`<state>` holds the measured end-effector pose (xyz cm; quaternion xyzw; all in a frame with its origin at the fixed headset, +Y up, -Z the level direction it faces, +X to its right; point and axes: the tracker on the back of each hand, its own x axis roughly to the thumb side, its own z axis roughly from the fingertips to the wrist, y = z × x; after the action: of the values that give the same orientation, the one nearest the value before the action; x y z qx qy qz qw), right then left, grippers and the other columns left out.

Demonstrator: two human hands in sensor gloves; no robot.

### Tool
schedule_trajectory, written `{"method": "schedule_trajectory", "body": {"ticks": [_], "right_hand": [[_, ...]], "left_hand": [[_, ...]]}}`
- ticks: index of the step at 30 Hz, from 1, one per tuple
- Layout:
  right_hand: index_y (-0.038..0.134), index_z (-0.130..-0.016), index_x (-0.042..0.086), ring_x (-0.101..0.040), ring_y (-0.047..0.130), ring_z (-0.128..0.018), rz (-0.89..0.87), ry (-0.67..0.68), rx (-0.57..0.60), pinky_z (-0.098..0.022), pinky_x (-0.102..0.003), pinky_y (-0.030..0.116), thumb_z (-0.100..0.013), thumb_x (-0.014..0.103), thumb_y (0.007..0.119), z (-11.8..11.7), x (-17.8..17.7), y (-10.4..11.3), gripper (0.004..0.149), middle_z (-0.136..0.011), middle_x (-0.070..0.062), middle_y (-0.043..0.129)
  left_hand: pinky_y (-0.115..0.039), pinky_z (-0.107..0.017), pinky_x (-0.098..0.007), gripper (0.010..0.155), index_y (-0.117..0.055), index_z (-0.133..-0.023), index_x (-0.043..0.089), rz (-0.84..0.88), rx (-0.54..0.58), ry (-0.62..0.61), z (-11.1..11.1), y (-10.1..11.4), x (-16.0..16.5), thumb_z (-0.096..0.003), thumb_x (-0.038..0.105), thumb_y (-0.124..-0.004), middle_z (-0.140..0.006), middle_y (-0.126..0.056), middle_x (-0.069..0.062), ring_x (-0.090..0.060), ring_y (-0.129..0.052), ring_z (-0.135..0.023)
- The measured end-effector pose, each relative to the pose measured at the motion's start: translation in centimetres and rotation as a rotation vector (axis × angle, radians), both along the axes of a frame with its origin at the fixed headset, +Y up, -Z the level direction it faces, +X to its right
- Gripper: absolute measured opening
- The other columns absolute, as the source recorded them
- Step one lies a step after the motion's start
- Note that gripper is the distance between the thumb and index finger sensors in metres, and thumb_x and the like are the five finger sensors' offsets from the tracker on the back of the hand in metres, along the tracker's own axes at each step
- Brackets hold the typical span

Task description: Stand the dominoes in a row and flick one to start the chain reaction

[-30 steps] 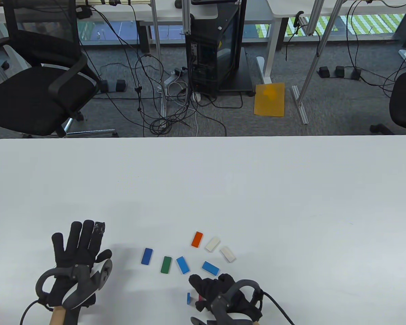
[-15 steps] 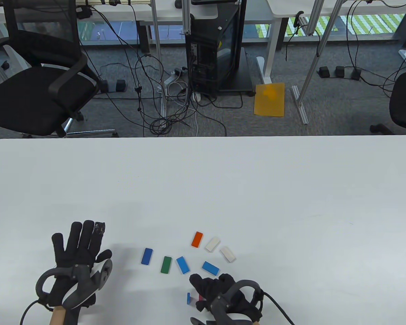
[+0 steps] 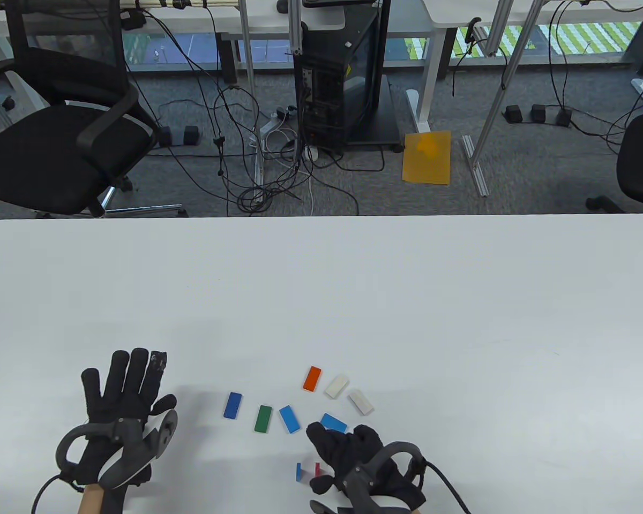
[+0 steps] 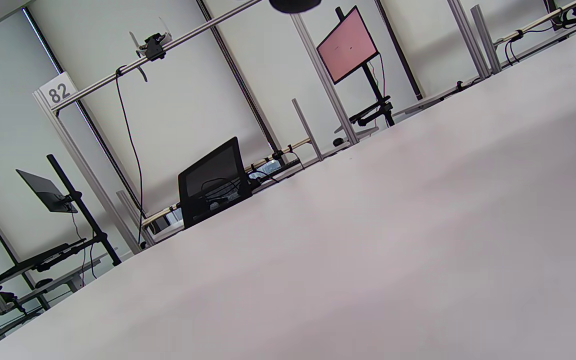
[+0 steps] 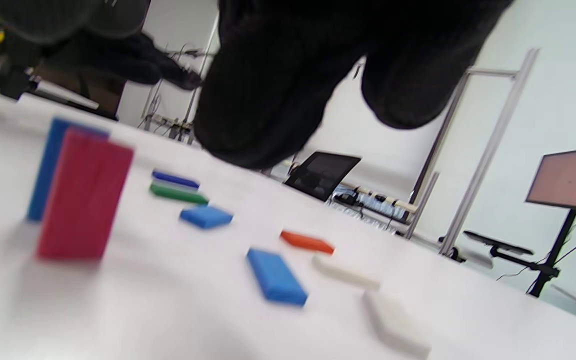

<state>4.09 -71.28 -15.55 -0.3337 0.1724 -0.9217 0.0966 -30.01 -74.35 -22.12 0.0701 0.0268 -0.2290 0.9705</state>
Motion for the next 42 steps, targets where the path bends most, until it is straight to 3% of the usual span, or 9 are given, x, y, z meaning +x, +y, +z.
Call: {"method": "schedule_trajectory", "body": {"ticks": [3,6,9,14,20,24,28,34,42], "right_hand": [[0.062,-0.101,0.003,-0.009,0.102,-0.051,-0.138,-0.068,0.113,-0.05,-0.049,0.078,-0.037,0.057,0.06,0.0,1.7,1.9,0.083,-0.086,-0.006,0.088],[0.063,-0.101,0.004,-0.012,0.103,-0.053,-0.16,-0.161,0.188,-0.05,-0.051,0.078,-0.036,0.053,0.07,-0.9,3.0,2.8,0.082,-0.087,-0.007,0.088],[0.06,-0.103,0.002,-0.015,0.102,-0.058,-0.068,-0.275,0.094,-0.053,-0.053,0.076,-0.034,0.054,0.073,-3.0,3.6,2.2,0.087,-0.09,-0.007,0.086],[0.065,-0.1,0.003,-0.017,0.102,-0.058,0.083,-0.375,-0.141,-0.052,-0.053,0.076,-0.034,0.055,0.071,-7.7,3.0,-1.2,0.084,-0.086,-0.007,0.089],[0.065,-0.098,0.006,-0.015,0.102,-0.059,0.306,-0.442,-0.174,-0.053,-0.052,0.076,-0.033,0.056,0.069,-11.3,1.3,-4.4,0.082,-0.085,-0.003,0.089],[0.067,-0.097,0.005,-0.016,0.102,-0.059,0.327,-0.429,-0.216,-0.053,-0.053,0.076,-0.034,0.054,0.071,-11.5,0.1,-5.3,0.08,-0.083,-0.004,0.091],[0.068,-0.096,0.007,-0.012,0.103,-0.058,0.454,-0.406,-0.141,-0.052,-0.051,0.077,-0.033,0.052,0.068,-11.6,-0.9,-5.9,0.077,-0.081,0.0,0.092],[0.071,-0.092,0.01,-0.007,0.103,-0.053,0.419,-0.407,-0.151,-0.052,-0.05,0.078,-0.032,0.049,0.072,-11.7,-0.8,-5.9,0.072,-0.074,0.007,0.093],[0.071,-0.092,0.007,-0.006,0.103,-0.047,0.429,-0.385,-0.115,-0.052,-0.05,0.078,-0.03,0.051,0.07,-11.8,-0.5,-5.6,0.077,-0.071,0.006,0.095]], "left_hand": [[-0.031,-0.081,-0.064,0.073,-0.02,-0.113,0.036,0.005,0.007,0.006,0.0,0.1,-0.1,-0.0453,0.063,-0.021,-0.126,-0.043,0.008,-0.024,-0.04,-0.12],[-0.031,-0.081,-0.064,0.073,-0.02,-0.113,0.036,0.011,0.01,0.01,0.0,0.2,-0.3,-0.0453,0.063,-0.021,-0.126,-0.043,0.008,-0.024,-0.04,-0.12],[-0.031,-0.081,-0.064,0.073,-0.021,-0.113,0.036,0.012,0.007,0.013,0.0,0.2,-0.3,-0.0453,0.063,-0.021,-0.126,-0.044,0.008,-0.024,-0.041,-0.12],[-0.031,-0.081,-0.064,0.073,-0.023,-0.113,0.037,-0.005,-0.003,0.02,0.0,0.1,-0.3,-0.0452,0.063,-0.021,-0.125,-0.044,0.008,-0.024,-0.041,-0.12],[-0.031,-0.081,-0.064,0.072,-0.021,-0.113,0.038,0.016,0.012,0.02,0.0,0.5,-0.5,-0.0453,0.063,-0.022,-0.126,-0.043,0.008,-0.025,-0.04,-0.12],[-0.031,-0.081,-0.064,0.072,-0.021,-0.113,0.038,0.01,0.004,0.022,0.0,0.3,-0.6,-0.0452,0.063,-0.022,-0.126,-0.044,0.008,-0.024,-0.04,-0.12],[-0.031,-0.081,-0.064,0.072,-0.021,-0.113,0.038,0.003,-0.001,0.027,-0.1,0.3,-0.6,-0.0452,0.063,-0.022,-0.126,-0.043,0.008,-0.024,-0.041,-0.12],[-0.031,-0.081,-0.064,0.072,-0.021,-0.113,0.038,0.013,0.001,0.02,-0.1,0.3,-0.6,-0.0451,0.063,-0.022,-0.126,-0.043,0.009,-0.024,-0.041,-0.12],[-0.03,-0.082,-0.064,0.072,-0.02,-0.113,0.038,0.026,-0.003,0.02,-0.1,0.4,-0.7,-0.0452,0.063,-0.022,-0.126,-0.043,0.008,-0.024,-0.04,-0.12]]}}
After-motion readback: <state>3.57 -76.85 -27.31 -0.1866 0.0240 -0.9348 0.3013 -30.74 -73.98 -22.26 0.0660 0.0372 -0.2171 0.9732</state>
